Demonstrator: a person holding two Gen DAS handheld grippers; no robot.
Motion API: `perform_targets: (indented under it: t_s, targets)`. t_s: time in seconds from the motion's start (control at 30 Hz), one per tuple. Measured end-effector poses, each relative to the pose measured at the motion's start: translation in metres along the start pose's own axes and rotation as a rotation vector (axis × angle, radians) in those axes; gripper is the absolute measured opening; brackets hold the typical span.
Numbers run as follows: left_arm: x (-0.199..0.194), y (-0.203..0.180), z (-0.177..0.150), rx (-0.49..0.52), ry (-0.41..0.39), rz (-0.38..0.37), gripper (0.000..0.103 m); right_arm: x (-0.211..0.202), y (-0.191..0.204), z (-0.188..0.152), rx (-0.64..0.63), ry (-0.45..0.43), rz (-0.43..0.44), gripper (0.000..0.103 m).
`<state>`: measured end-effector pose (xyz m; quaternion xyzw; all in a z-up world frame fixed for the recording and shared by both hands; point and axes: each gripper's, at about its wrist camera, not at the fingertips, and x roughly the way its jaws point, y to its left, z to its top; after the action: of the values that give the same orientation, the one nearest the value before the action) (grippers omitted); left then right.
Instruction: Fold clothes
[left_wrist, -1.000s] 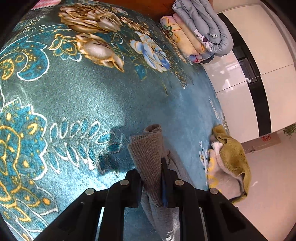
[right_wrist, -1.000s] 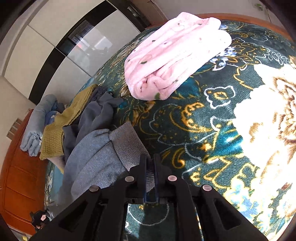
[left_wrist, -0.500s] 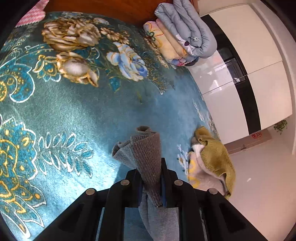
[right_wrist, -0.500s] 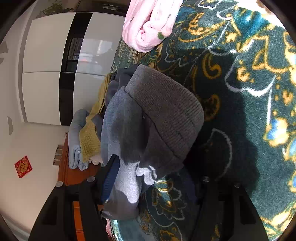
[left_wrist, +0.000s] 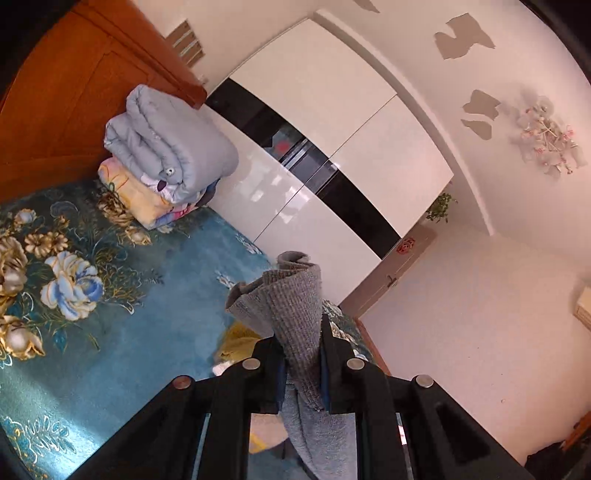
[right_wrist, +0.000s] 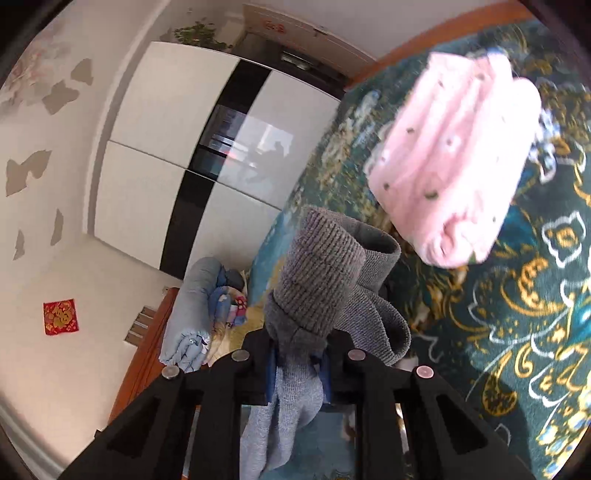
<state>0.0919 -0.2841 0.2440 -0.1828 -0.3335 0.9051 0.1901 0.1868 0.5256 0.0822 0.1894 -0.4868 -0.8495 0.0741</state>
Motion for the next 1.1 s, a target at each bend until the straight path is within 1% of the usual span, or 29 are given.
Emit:
perform_targets:
  t_s: [0.03, 0.07, 0.1, 0.13, 0.17, 0.2, 0.23, 0.33, 0.37, 0.43, 0.53, 0.57, 0.6, 0.63, 0.67, 0.77, 0.8, 0.87, 0.93, 1.0, 1.03, 1.07, 1.1]
  targets:
    - [-0.009, 0.002, -0.002, 0.009, -0.002, 0.011, 0.015, -0.013, 0.012, 0.008, -0.038, -0.025, 0.004, 0.021]
    - [-0.014, 0.017, -0.012, -0.008, 0.025, 0.041, 0.015, -0.024, 0.018, 0.012, -0.07, -0.039, 0.003, 0.022]
    - [-0.018, 0.033, -0.022, -0.027, 0.055, 0.072, 0.015, -0.033, 0.019, 0.012, -0.094, -0.038, -0.005, 0.025]
    - [-0.02, 0.056, -0.039, -0.057, 0.087, 0.12, 0.015, -0.038, 0.015, 0.009, -0.114, -0.024, -0.02, 0.028]
    - [-0.021, 0.082, -0.059, -0.091, 0.127, 0.183, 0.015, -0.04, 0.003, 0.0, -0.118, 0.011, -0.052, 0.033]
    - [-0.021, 0.109, -0.081, -0.129, 0.164, 0.245, 0.015, -0.039, -0.016, -0.011, -0.107, 0.054, -0.092, 0.05]
    - [-0.021, 0.137, -0.103, -0.168, 0.201, 0.307, 0.015, -0.038, -0.036, -0.022, -0.087, 0.096, -0.135, 0.062]
    - [-0.034, 0.211, -0.154, -0.325, 0.253, 0.43, 0.015, -0.03, -0.099, -0.056, 0.019, 0.192, -0.231, 0.062]
    - [-0.04, 0.228, -0.166, -0.375, 0.264, 0.453, 0.014, -0.029, -0.117, -0.065, 0.056, 0.213, -0.255, 0.062]
    - [-0.058, 0.245, -0.18, -0.429, 0.254, 0.468, 0.014, -0.03, -0.142, -0.075, 0.126, 0.226, -0.284, 0.062]
    - [-0.082, 0.247, -0.165, -0.458, 0.181, 0.424, 0.012, -0.035, -0.148, -0.081, 0.151, 0.215, -0.273, 0.062]
    - [-0.088, 0.244, -0.156, -0.443, 0.15, 0.416, 0.012, -0.036, -0.145, -0.082, 0.145, 0.216, -0.268, 0.062]
    - [-0.093, 0.239, -0.147, -0.406, 0.115, 0.432, 0.011, -0.038, -0.142, -0.081, 0.137, 0.221, -0.258, 0.062]
    - [-0.099, 0.235, -0.139, -0.367, 0.079, 0.45, 0.003, -0.038, -0.139, -0.083, 0.13, 0.231, -0.25, 0.062]
    - [-0.104, 0.23, -0.13, -0.327, 0.044, 0.467, 0.002, -0.035, -0.135, -0.086, 0.121, 0.249, -0.246, 0.062]
    - [-0.105, 0.243, -0.134, -0.345, 0.076, 0.506, 0.003, -0.021, -0.128, -0.101, 0.104, 0.307, -0.236, 0.062]
    - [-0.103, 0.247, -0.141, -0.35, 0.1, 0.516, 0.003, -0.016, -0.126, -0.107, 0.1, 0.318, -0.239, 0.062]
    - [-0.098, 0.256, -0.157, -0.359, 0.149, 0.537, 0.003, -0.01, -0.12, -0.113, 0.085, 0.31, -0.249, 0.062]
    - [-0.097, 0.258, -0.172, -0.378, 0.178, 0.513, 0.003, -0.01, -0.106, -0.114, 0.043, 0.28, -0.282, 0.062]
    - [-0.091, 0.25, -0.179, -0.362, 0.189, 0.502, 0.003, -0.015, -0.081, -0.114, -0.055, 0.237, -0.345, 0.062]
    - [-0.086, 0.242, -0.18, -0.347, 0.193, 0.484, 0.003, -0.015, -0.067, -0.113, -0.106, 0.22, -0.358, 0.062]
    - [-0.077, 0.232, -0.182, -0.327, 0.206, 0.458, 0.003, -0.013, -0.051, -0.114, -0.158, 0.209, -0.348, 0.062]
    - [-0.067, 0.221, -0.184, -0.308, 0.22, 0.431, 0.003, -0.007, -0.036, -0.115, -0.201, 0.217, -0.327, 0.062]
